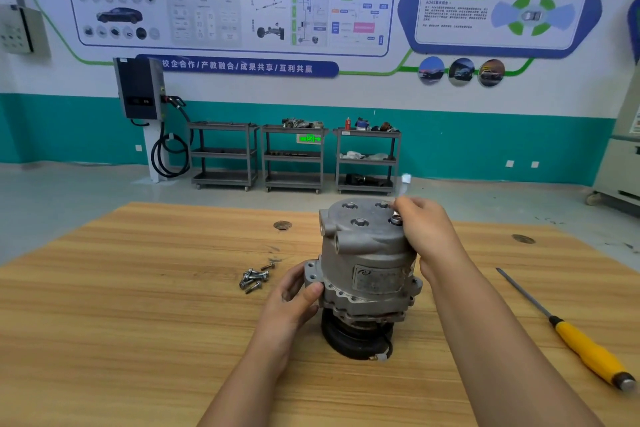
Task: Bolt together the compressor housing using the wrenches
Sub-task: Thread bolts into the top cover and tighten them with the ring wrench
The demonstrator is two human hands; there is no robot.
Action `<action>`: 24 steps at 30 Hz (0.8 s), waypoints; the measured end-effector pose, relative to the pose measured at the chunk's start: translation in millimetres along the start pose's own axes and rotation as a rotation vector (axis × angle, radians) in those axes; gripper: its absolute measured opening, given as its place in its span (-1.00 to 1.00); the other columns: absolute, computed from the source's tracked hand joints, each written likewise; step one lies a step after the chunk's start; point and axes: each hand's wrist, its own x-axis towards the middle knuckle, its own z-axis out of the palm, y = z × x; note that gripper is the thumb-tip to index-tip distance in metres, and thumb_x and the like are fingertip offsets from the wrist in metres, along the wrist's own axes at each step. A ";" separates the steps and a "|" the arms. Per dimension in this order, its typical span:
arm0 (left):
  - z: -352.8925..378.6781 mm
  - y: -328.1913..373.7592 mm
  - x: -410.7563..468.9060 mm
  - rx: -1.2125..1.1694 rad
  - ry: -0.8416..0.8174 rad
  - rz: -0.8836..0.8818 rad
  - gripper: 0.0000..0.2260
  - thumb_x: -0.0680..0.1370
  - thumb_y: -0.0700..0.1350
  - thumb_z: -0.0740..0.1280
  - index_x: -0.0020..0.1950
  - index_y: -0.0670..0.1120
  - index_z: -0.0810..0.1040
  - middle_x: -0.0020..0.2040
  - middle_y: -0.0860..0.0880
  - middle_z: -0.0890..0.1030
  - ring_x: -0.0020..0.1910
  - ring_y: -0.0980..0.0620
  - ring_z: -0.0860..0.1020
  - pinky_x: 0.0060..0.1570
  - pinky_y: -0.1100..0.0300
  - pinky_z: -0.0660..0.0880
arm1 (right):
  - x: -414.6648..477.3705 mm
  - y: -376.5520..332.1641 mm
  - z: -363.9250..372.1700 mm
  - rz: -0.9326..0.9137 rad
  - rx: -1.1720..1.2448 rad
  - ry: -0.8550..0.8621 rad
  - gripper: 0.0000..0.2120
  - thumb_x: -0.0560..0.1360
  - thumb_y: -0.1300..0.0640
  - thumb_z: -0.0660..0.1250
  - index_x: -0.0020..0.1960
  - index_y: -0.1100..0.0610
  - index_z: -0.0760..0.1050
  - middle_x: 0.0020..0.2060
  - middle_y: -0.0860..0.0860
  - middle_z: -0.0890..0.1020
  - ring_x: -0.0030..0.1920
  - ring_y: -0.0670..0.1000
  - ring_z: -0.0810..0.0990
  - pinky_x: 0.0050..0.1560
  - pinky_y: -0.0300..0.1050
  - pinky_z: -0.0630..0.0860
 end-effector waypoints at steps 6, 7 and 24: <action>-0.6 1.7 -1.0 0.018 0.003 0.006 -0.49 0.25 -0.01 0.46 0.19 0.08 0.51 0.18 0.04 0.61 0.18 -0.02 0.56 0.02 0.11 0.50 | 7.6 3.3 -1.3 0.074 0.184 0.062 -0.74 0.43 0.13 0.28 0.09 0.19 0.45 -0.10 0.08 0.57 -0.17 -0.01 0.51 -0.29 -0.12 0.39; -0.8 1.5 -0.9 0.018 0.001 0.008 -0.51 0.26 -0.02 0.46 0.19 0.07 0.51 0.18 0.04 0.61 0.18 -0.03 0.56 0.04 0.10 0.50 | 7.9 5.1 0.4 0.080 0.278 0.080 -0.69 0.42 0.16 0.30 0.15 0.19 0.44 -0.07 0.06 0.59 -0.12 0.00 0.54 -0.25 -0.11 0.44; 15.5 -1.6 -2.0 0.248 -0.094 0.091 -0.10 0.01 0.08 0.59 0.25 0.13 0.23 0.15 0.00 0.58 0.09 0.10 0.60 0.13 0.15 0.51 | -7.3 28.5 7.7 -0.216 0.741 0.124 -0.80 0.52 0.31 0.31 0.04 0.14 0.32 -0.28 -0.10 0.70 -0.19 -0.16 0.66 -0.14 -0.32 0.58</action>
